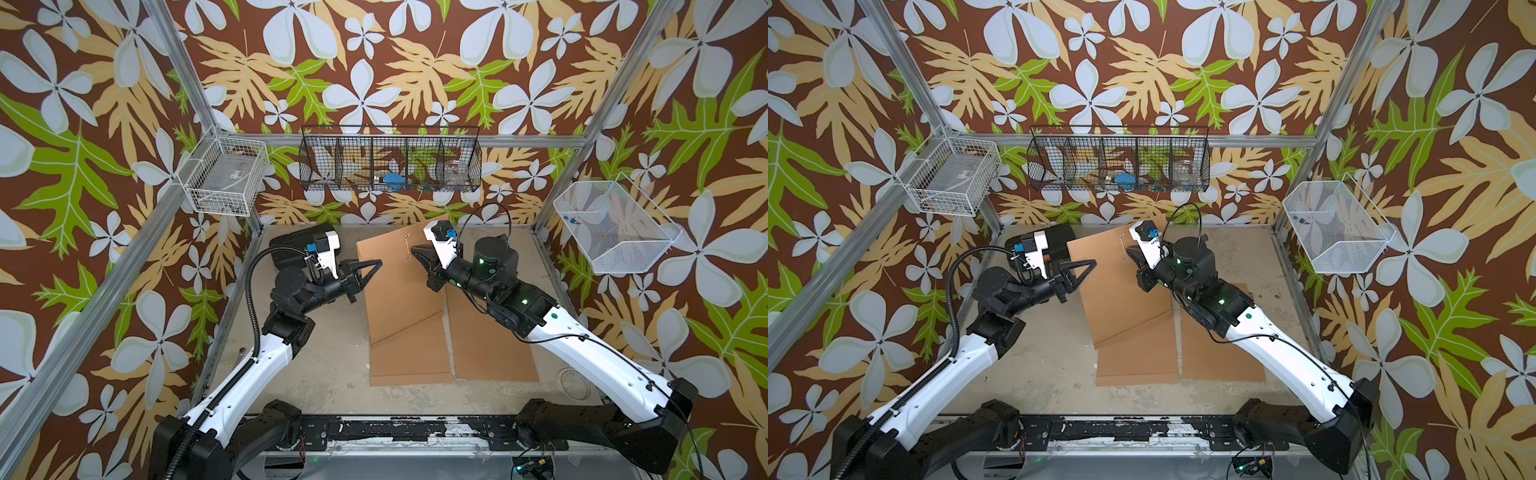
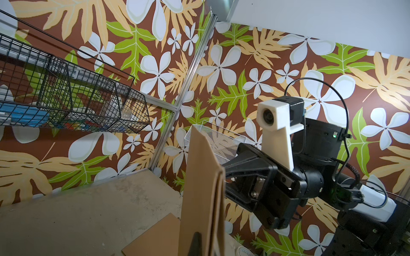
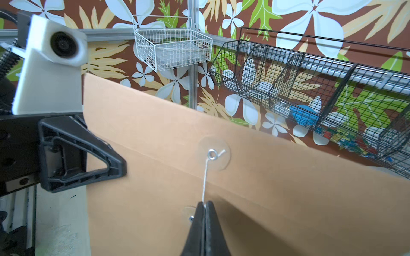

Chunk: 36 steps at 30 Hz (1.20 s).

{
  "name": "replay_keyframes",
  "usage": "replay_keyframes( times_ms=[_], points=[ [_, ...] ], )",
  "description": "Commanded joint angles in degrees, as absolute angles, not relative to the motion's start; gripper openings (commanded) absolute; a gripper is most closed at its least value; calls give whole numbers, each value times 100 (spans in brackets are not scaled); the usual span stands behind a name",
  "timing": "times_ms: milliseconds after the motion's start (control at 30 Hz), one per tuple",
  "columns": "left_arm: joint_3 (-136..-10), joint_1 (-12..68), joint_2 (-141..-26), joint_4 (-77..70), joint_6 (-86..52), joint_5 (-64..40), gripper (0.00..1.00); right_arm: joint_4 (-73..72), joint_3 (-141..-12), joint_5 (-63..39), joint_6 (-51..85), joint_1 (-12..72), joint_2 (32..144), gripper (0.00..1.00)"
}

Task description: Open the file bag

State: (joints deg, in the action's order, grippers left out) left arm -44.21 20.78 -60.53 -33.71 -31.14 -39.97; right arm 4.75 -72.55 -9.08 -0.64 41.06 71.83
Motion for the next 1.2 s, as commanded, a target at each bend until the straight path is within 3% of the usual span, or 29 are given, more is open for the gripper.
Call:
replay_keyframes(
  times_ms=[0, 1167],
  points=[
    [-4412, 2065, -6073, -3675, -3124, -4060, 0, 384, -7355, -1140, -35, 4155, 7218, 0],
    [-4694, 2057, -5999, -3867, -3283, -3094, 0, 508, -6842, -904, 444, 4396, 7179, 0]
  ],
)
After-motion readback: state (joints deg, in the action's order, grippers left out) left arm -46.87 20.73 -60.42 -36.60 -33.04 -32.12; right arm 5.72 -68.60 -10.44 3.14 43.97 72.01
